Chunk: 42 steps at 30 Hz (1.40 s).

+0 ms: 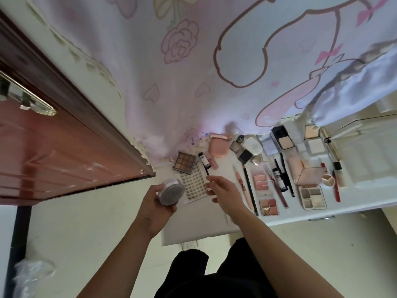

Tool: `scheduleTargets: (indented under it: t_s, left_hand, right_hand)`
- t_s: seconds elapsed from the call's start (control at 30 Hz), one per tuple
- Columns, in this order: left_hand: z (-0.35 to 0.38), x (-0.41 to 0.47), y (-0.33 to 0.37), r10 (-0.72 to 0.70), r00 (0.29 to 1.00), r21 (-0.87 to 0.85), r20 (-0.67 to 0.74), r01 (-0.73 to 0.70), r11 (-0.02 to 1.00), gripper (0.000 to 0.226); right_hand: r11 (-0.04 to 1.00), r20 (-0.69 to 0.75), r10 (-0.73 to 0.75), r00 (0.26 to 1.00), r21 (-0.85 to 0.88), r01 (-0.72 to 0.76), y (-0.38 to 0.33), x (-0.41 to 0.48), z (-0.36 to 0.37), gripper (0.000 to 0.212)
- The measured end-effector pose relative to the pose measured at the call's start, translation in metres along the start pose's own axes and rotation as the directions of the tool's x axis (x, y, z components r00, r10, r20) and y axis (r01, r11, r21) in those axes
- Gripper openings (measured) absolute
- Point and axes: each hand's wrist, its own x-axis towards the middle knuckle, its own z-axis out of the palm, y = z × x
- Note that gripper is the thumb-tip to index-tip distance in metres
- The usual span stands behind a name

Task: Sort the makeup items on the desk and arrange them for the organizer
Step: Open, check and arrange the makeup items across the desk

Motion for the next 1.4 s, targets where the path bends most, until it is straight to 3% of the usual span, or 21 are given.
scheduleTargets:
  t_s: [0.07,0.2,0.27,0.37,0.57,0.77,0.9,1.0,1.17,1.23,1.4]
  left_hand:
    - [0.007,-0.003,0.005,0.012,0.999,0.062,0.044,-0.015,0.998,0.043]
    - [0.025,-0.014,0.020,0.112,0.989,0.399,0.098,-0.142,0.906,0.081]
    - [0.035,-0.021,0.025,0.127,0.976,0.460,0.176,-0.196,0.866,0.078]
    - [0.049,-0.032,0.031,0.152,0.957,0.434,0.247,-0.249,0.866,0.054]
    - [0.067,-0.056,0.031,0.196,0.900,0.491,0.388,-0.382,0.783,0.058]
    - [0.086,-0.078,0.023,0.221,0.872,0.525,0.438,-0.447,0.725,0.045]
    - [0.092,-0.080,0.014,0.160,0.891,0.624,0.425,-0.417,0.662,0.054]
    - [0.094,-0.076,0.010,0.138,0.905,0.614,0.403,-0.379,0.692,0.058]
    - [0.096,-0.079,0.009,0.107,0.915,0.478,0.388,-0.299,0.826,0.056]
    - [0.097,-0.080,0.008,0.117,0.905,0.465,0.409,-0.317,0.826,0.056]
    - [0.096,-0.081,0.010,0.100,0.897,0.551,0.430,-0.348,0.758,0.058]
  right_hand:
    - [0.998,-0.021,-0.053,0.998,0.044,0.053,-0.012,-0.005,-0.005,0.018]
    - [0.983,-0.038,-0.181,0.983,0.008,0.182,-0.028,-0.012,-0.013,0.017]
    - [0.964,-0.018,-0.259,0.966,-0.064,0.257,-0.034,-0.016,-0.019,0.017]
    - [0.913,0.166,-0.318,0.933,-0.212,0.349,-0.048,-0.028,-0.026,0.039]
    - [0.729,0.398,-0.398,0.827,-0.409,0.548,-0.076,-0.051,-0.024,0.079]
    - [0.585,0.389,-0.491,0.779,-0.516,0.626,-0.073,-0.069,-0.018,0.072]
    - [0.606,0.339,-0.505,0.794,-0.516,0.606,-0.071,-0.080,-0.015,0.070]
    - [0.576,0.346,-0.527,0.776,-0.525,0.626,-0.073,-0.084,-0.016,0.068]
    - [0.339,0.461,-0.607,0.648,-0.587,0.735,-0.079,-0.087,-0.021,0.082]
    - [0.361,0.452,-0.610,0.651,-0.573,0.736,-0.082,-0.087,-0.024,0.084]
    - [0.540,0.318,-0.525,0.790,-0.594,0.597,-0.090,-0.092,-0.029,0.083]
